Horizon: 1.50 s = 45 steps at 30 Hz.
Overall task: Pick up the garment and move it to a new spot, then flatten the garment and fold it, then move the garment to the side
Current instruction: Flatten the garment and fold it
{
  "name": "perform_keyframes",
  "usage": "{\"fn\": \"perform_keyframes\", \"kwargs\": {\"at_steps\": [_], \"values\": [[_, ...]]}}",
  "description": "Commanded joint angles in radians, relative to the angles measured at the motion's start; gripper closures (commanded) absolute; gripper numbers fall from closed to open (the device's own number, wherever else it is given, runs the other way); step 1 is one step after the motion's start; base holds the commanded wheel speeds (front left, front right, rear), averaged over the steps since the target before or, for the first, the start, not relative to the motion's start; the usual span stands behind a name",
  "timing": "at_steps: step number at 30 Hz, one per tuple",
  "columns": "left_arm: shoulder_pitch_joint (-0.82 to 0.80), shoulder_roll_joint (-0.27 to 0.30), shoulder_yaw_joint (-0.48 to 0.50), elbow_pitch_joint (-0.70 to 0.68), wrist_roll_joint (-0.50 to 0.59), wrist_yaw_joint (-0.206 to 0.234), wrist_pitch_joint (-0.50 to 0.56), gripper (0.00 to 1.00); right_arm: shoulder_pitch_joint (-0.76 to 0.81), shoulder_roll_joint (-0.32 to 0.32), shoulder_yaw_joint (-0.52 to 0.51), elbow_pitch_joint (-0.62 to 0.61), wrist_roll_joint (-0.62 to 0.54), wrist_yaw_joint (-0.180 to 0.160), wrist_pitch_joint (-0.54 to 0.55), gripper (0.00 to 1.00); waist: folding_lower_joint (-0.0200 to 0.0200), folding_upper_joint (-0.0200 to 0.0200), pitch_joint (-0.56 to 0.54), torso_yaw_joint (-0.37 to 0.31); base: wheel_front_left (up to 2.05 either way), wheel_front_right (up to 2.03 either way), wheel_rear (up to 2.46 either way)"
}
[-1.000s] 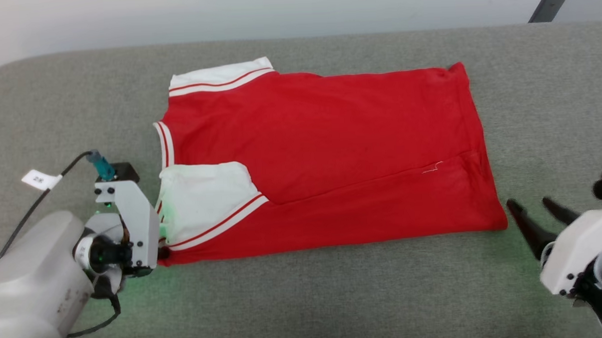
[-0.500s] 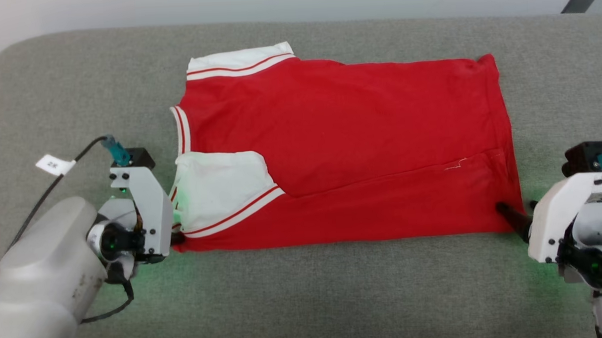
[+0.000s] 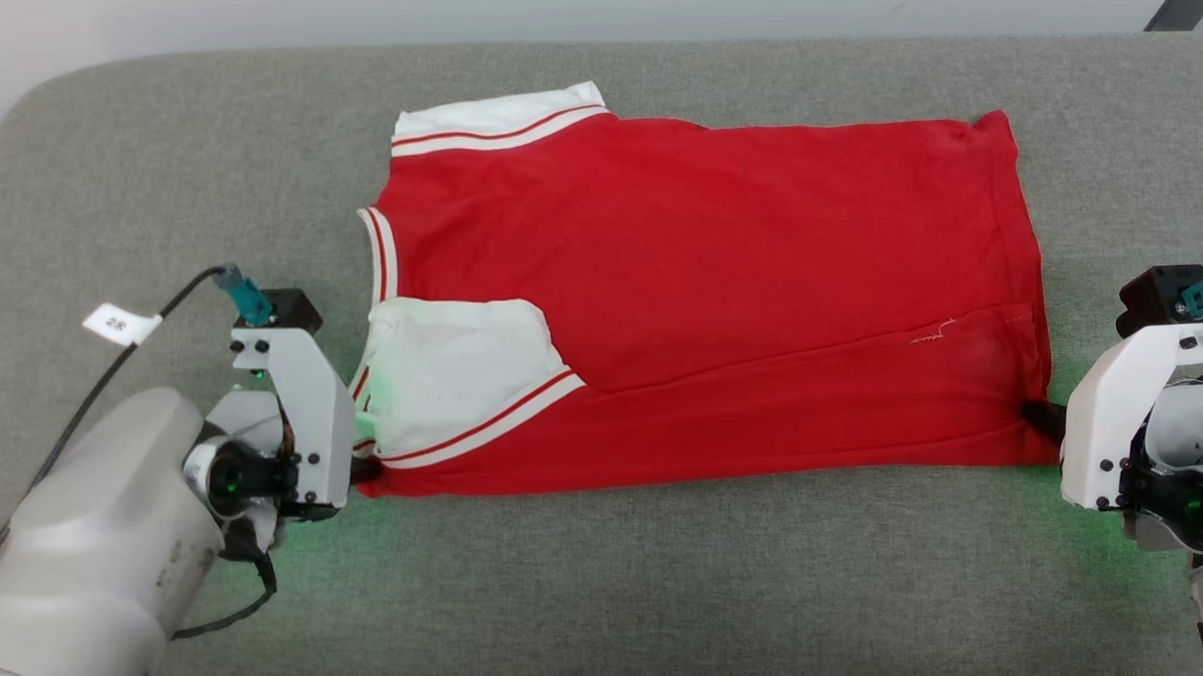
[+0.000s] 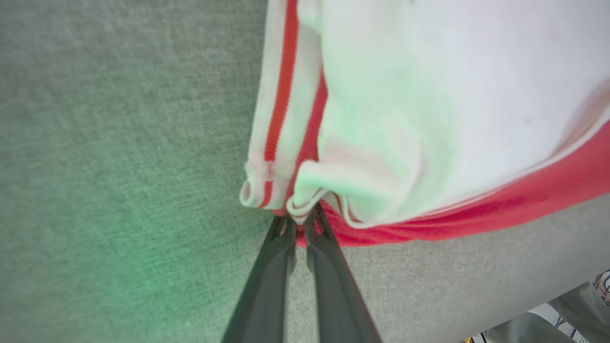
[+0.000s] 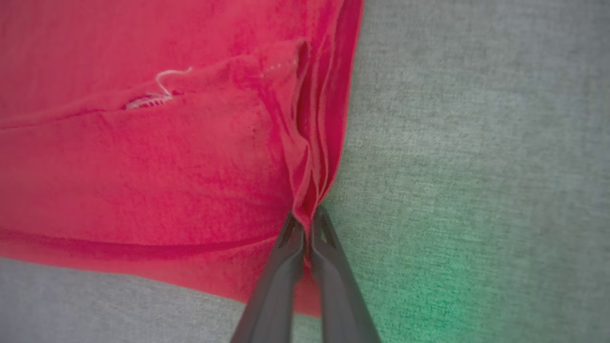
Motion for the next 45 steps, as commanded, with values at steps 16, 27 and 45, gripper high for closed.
{"fn": "perform_keyframes", "kwargs": {"at_steps": [16, 27, 45], "values": [[0.076, 0.131, -0.045, -0.216, 0.022, 0.085, 0.103, 1.0, 0.155, -0.134, 0.057, -0.208, 0.075, -0.002, 0.122, 1.0, 0.0, -0.0001, -0.073, 0.018, 0.0, 0.0, 0.0], [0.214, 0.275, -0.062, -0.6, 0.005, 0.268, 0.149, 1.0, 0.326, -0.167, 0.016, -0.389, 0.123, -0.002, 0.23, 1.0, 0.0, -0.0001, -0.093, 0.018, 0.0, 0.0, 0.0], [0.261, 0.31, -0.063, -0.724, 0.021, 0.353, 0.12, 0.0, 0.368, -0.098, 0.001, -0.372, 0.078, -0.002, 0.185, 0.0, 0.0, -0.0001, -0.089, 0.008, 0.0, 0.0, 0.0]]}}
